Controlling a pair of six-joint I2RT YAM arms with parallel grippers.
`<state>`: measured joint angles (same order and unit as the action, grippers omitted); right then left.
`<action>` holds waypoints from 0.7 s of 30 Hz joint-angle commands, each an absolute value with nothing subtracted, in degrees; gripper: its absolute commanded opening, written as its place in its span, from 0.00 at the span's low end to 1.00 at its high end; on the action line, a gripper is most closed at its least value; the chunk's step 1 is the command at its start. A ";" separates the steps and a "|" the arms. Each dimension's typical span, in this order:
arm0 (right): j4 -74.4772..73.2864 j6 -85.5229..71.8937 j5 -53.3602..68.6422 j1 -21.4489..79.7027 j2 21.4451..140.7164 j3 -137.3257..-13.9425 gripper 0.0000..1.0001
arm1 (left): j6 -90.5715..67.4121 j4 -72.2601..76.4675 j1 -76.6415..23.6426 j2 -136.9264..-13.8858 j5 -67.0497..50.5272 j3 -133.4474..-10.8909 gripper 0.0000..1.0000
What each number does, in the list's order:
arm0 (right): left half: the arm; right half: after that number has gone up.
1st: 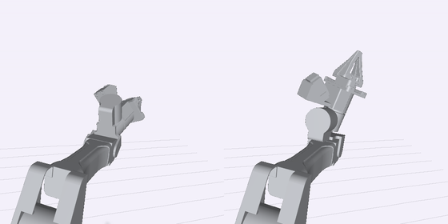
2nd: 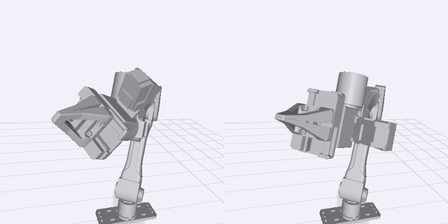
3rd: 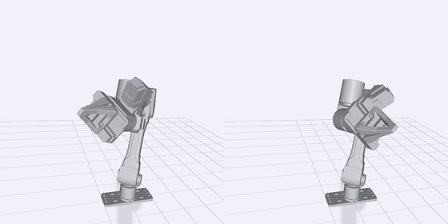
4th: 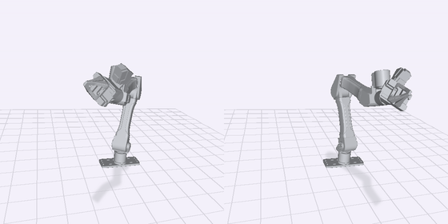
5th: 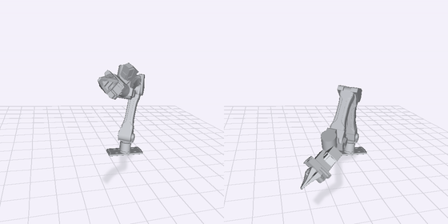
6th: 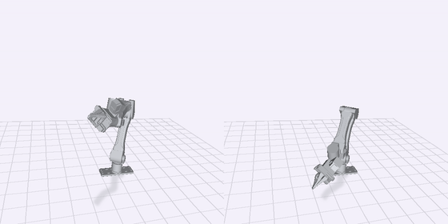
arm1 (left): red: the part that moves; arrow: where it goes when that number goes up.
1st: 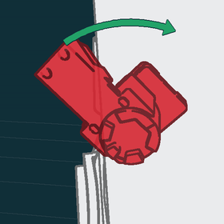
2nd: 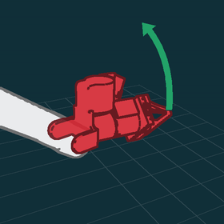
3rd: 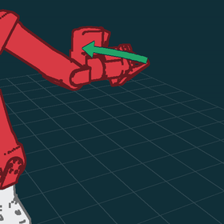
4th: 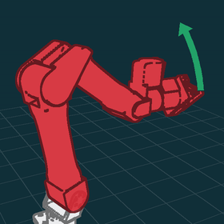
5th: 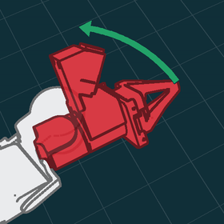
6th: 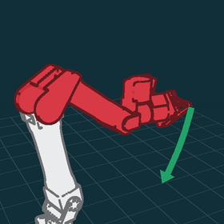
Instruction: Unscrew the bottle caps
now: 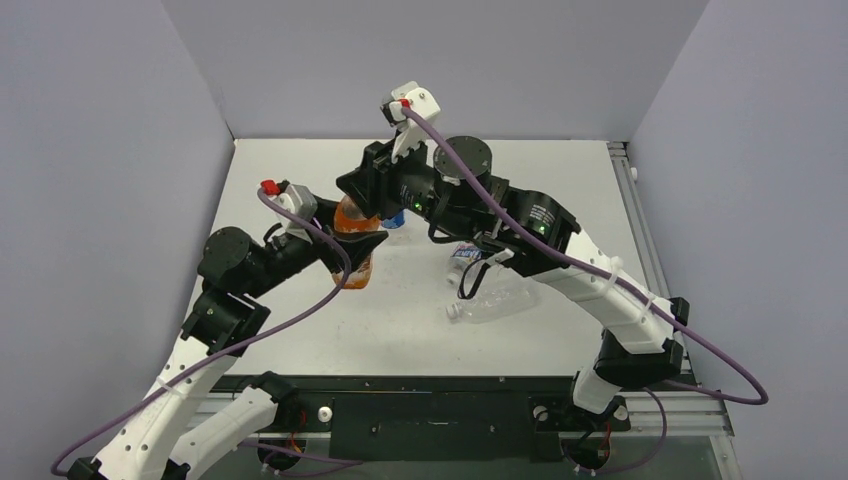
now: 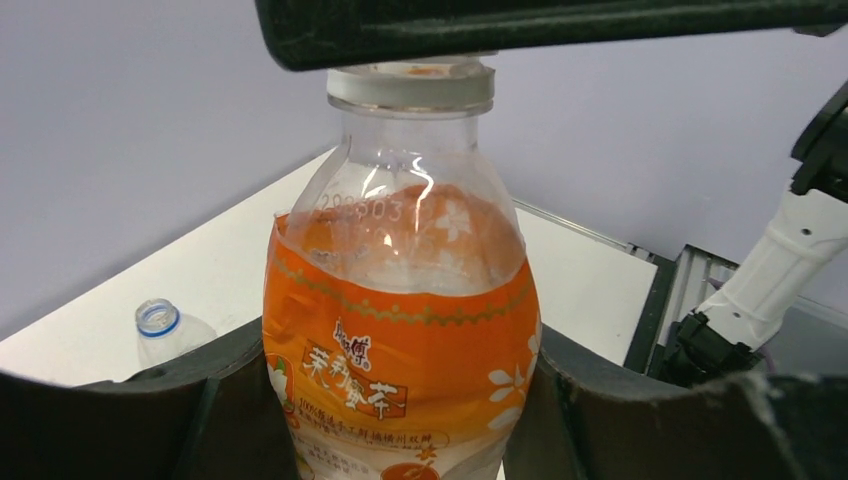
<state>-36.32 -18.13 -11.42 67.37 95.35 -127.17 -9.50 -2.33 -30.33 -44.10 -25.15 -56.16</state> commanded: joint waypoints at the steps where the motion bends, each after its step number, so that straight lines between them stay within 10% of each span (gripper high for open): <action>1: -34.08 -15.31 5.71 64.10 90.74 -125.91 0.00 | -16.83 3.33 -30.67 -43.62 -31.82 -57.45 0.17; 9: -28.04 -14.47 41.97 58.56 85.29 -117.70 0.00 | -28.46 8.76 -30.67 -44.15 -45.04 -59.25 0.15; 15: -27.60 -13.89 46.72 57.28 83.99 -115.39 0.02 | -29.74 8.90 -30.67 -44.70 -50.24 -59.22 0.13; 19: -29.70 -13.76 26.66 57.39 82.91 -115.50 0.71 | -25.92 6.79 -30.67 -44.97 -48.64 -58.41 0.12; 21: -29.65 -14.66 11.10 58.79 82.05 -115.01 0.79 | -21.87 4.44 -30.67 -45.12 -44.51 -58.17 0.12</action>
<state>-29.82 -14.22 34.52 57.10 85.45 -115.35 -26.59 4.91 -30.92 -44.62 -49.41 -56.40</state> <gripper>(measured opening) 0.692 0.523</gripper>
